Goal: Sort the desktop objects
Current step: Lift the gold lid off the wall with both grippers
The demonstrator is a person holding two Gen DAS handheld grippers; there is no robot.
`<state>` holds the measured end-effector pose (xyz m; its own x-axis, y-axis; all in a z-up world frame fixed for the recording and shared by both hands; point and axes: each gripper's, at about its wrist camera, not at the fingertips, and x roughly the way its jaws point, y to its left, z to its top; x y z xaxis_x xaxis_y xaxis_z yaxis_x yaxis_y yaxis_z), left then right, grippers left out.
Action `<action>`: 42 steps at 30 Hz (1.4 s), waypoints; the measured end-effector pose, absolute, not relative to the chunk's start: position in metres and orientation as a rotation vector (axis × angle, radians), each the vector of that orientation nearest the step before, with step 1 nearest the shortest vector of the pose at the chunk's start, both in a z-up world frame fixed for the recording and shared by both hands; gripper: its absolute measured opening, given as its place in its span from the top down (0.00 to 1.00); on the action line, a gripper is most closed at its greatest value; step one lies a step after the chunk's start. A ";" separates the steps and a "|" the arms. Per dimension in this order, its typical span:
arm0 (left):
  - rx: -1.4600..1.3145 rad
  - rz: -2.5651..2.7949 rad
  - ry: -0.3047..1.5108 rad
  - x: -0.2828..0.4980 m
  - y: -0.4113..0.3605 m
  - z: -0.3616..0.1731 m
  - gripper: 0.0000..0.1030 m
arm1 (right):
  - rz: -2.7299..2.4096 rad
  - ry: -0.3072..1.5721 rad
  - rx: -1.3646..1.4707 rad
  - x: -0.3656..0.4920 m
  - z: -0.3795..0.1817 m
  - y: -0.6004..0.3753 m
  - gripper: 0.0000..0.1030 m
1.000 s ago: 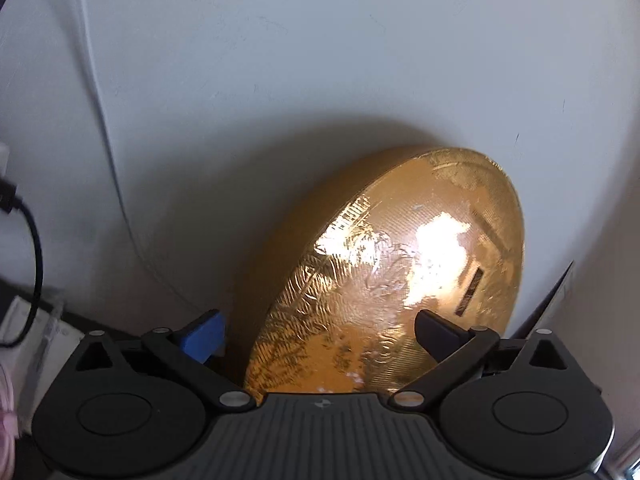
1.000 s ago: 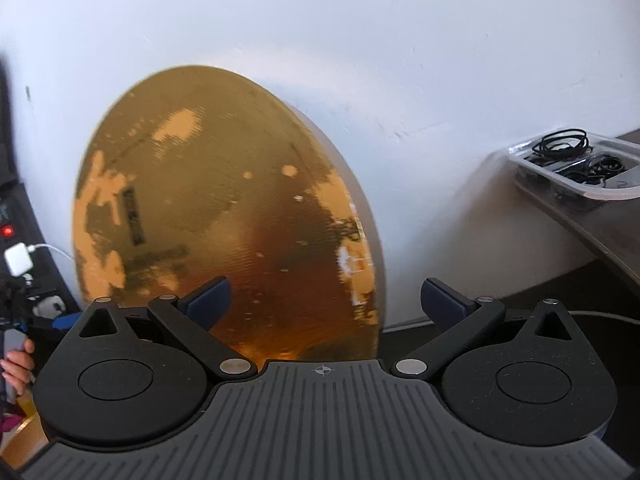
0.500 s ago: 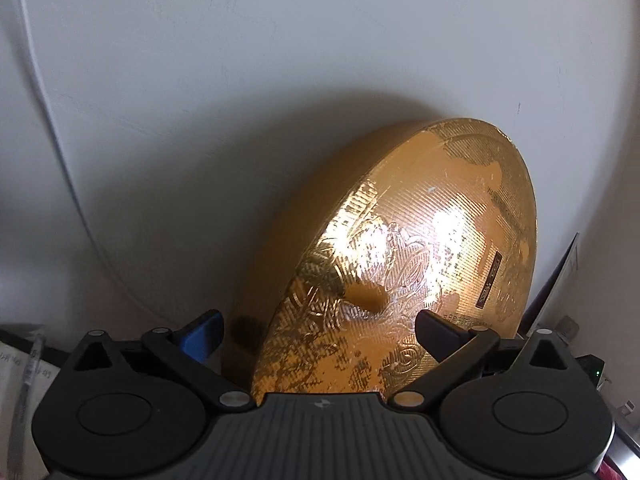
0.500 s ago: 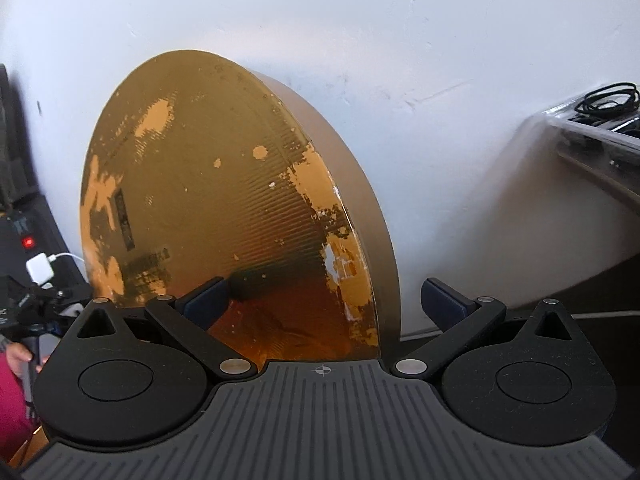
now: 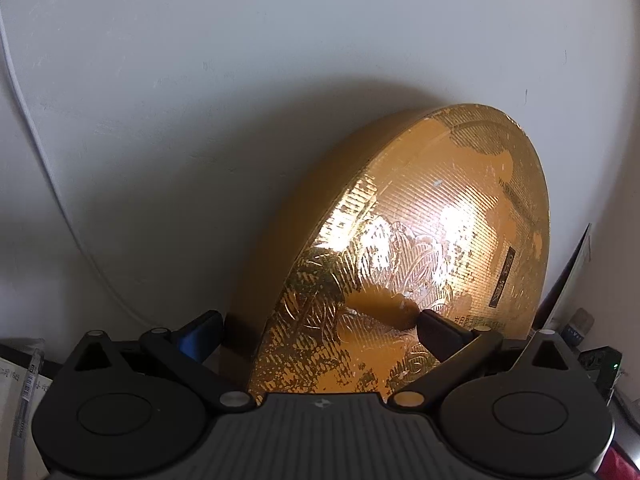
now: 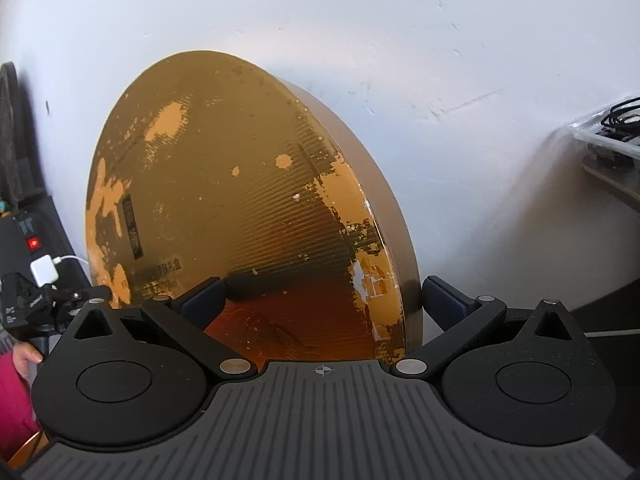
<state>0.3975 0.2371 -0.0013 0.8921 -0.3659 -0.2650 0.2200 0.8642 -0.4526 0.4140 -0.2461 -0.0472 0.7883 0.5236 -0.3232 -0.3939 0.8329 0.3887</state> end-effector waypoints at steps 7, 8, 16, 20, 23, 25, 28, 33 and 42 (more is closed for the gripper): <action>-0.379 -0.273 0.278 0.384 0.233 0.005 0.00 | 0.483 0.393 0.273 0.409 -0.052 -0.240 0.01; -0.376 -0.271 0.263 0.382 0.233 0.008 0.00 | 0.480 0.378 0.269 0.407 -0.052 -0.239 0.01; -0.311 -0.280 0.120 0.357 0.226 0.043 0.00 | 0.481 0.233 0.226 0.392 -0.029 -0.241 0.01; -0.290 -0.294 0.072 0.343 0.219 0.064 0.00 | 0.478 0.161 0.212 0.361 -0.002 -0.243 0.01; -0.284 -0.313 0.032 0.329 0.214 0.080 0.00 | 0.465 0.115 0.195 0.331 0.019 -0.245 0.01; -0.283 -0.325 0.009 0.319 0.210 0.091 0.00 | 0.458 0.092 0.180 0.308 0.036 -0.245 0.01; -0.282 -0.337 -0.018 0.299 0.203 0.109 0.00 | 0.450 0.083 0.165 0.269 0.062 -0.244 0.01; -0.292 -0.332 -0.037 0.252 0.186 0.127 0.00 | 0.436 0.114 0.130 0.206 0.096 -0.249 0.01; -0.477 -0.363 0.074 0.183 0.151 0.082 0.00 | 0.365 0.209 0.055 0.093 0.147 -0.290 0.01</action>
<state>0.1827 0.1507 0.0818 0.9334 -0.3586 0.0145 0.3244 0.8258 -0.4613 0.0934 -0.2897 0.1469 0.9128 0.3600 -0.1928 -0.3488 0.9328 0.0906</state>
